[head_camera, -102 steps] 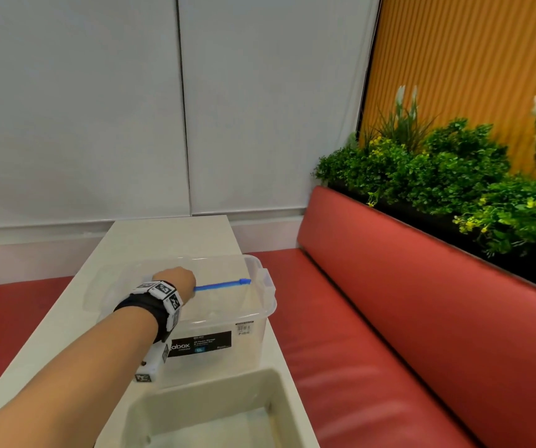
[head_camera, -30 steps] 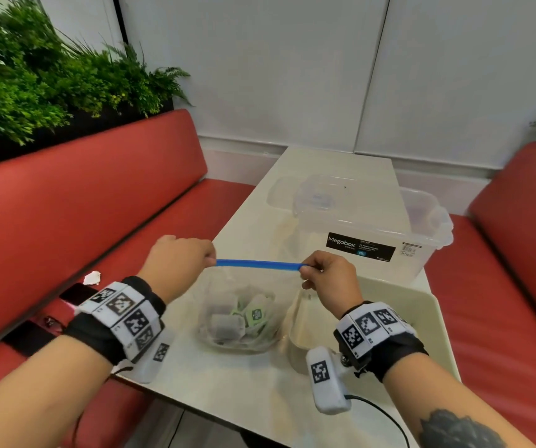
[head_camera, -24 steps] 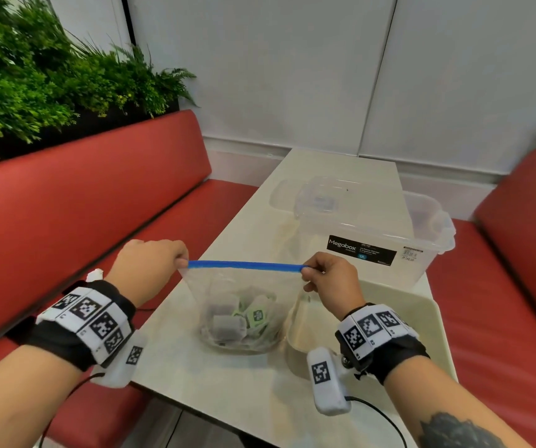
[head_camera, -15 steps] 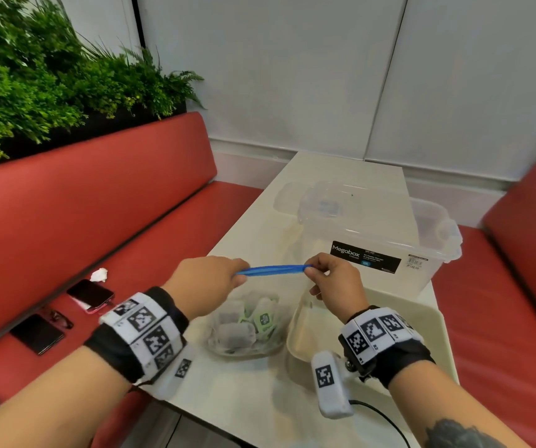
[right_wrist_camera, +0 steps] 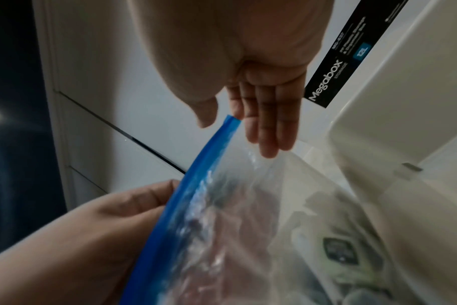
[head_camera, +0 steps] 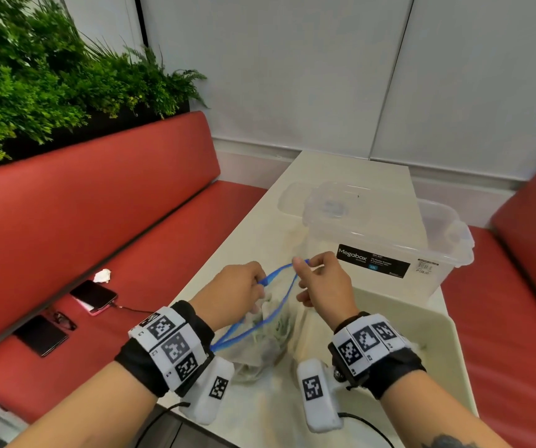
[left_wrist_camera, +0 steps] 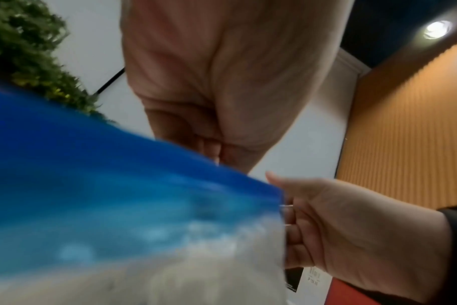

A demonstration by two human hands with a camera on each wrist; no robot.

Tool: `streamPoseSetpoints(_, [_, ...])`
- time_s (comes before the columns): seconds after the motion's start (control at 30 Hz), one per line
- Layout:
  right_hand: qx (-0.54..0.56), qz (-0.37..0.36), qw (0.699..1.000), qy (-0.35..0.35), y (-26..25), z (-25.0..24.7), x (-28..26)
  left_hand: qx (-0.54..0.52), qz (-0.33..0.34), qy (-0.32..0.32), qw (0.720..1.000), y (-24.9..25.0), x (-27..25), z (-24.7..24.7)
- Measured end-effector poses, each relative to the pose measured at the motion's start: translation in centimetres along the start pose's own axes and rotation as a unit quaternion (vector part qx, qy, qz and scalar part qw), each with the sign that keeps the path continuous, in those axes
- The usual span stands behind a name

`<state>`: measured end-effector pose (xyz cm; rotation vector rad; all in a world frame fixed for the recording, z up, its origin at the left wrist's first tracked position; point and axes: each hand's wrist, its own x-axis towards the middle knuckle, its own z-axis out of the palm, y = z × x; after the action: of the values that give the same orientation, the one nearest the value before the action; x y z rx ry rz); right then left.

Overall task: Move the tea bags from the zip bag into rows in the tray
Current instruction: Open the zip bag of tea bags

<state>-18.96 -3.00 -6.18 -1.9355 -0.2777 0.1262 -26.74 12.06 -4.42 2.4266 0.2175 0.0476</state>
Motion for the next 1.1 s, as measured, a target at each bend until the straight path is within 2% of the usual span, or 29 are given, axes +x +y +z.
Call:
streamPoseSetpoints(0.07, [-0.01, 0.029, 0.999, -0.03, -0.4, 0.6, -0.6, -0.053, -0.006, 0.028, 0.998, -0.2, 0.0, 0.0])
streamPoseSetpoints(0.2, [-0.034, 0.02, 0.997, -0.06, -0.7, 1.5, -0.8, -0.169, -0.039, 0.037, 0.984, -0.8, 0.2, -0.1])
streamPoseSetpoints(0.37, [0.143, 0.088, 0.978, -0.126, -0.9, 1.6, -1.0, -0.275, -0.103, -0.013, 0.956, -2.4, 0.2, -1.0])
streamPoseSetpoints(0.5, [0.203, 0.127, 0.959, -0.154, -0.7, 2.1, -1.4, -0.341, -0.116, -0.055, 0.931, -3.7, -0.1, -1.4])
streamPoseSetpoints(0.57, [0.205, 0.131, 0.958, -0.152, -0.5, 2.4, -1.6, -0.427, -0.134, -0.05, 0.893, -4.3, -0.1, -1.6])
streamPoseSetpoints(0.73, [0.048, 0.098, 0.984, -0.142, 0.9, 2.6, -2.2, -0.669, -0.148, -0.03, 0.727, -5.4, -0.9, -1.5])
streamPoseSetpoints(0.87, [-0.02, 0.104, 0.985, -0.133, 1.5, 2.6, -3.5, -0.768, -0.126, 0.004, 0.628, -5.6, -1.1, -1.4])
streamPoseSetpoints(0.9, [-0.02, 0.115, 0.983, -0.14, 1.5, 2.6, -3.9, -0.778, -0.123, 0.011, 0.616, -5.8, -0.8, -1.4])
streamPoseSetpoints(0.97, [0.013, 0.145, 0.975, -0.166, 1.0, 2.9, -4.5, -0.782, -0.124, 0.015, 0.61, -6.3, -0.4, -1.4])
streamPoseSetpoints(1.1, [0.23, 0.197, 0.942, -0.146, -0.3, 4.3, -4.1, -0.786, -0.149, 0.009, 0.6, -7.7, 0.2, -0.5])
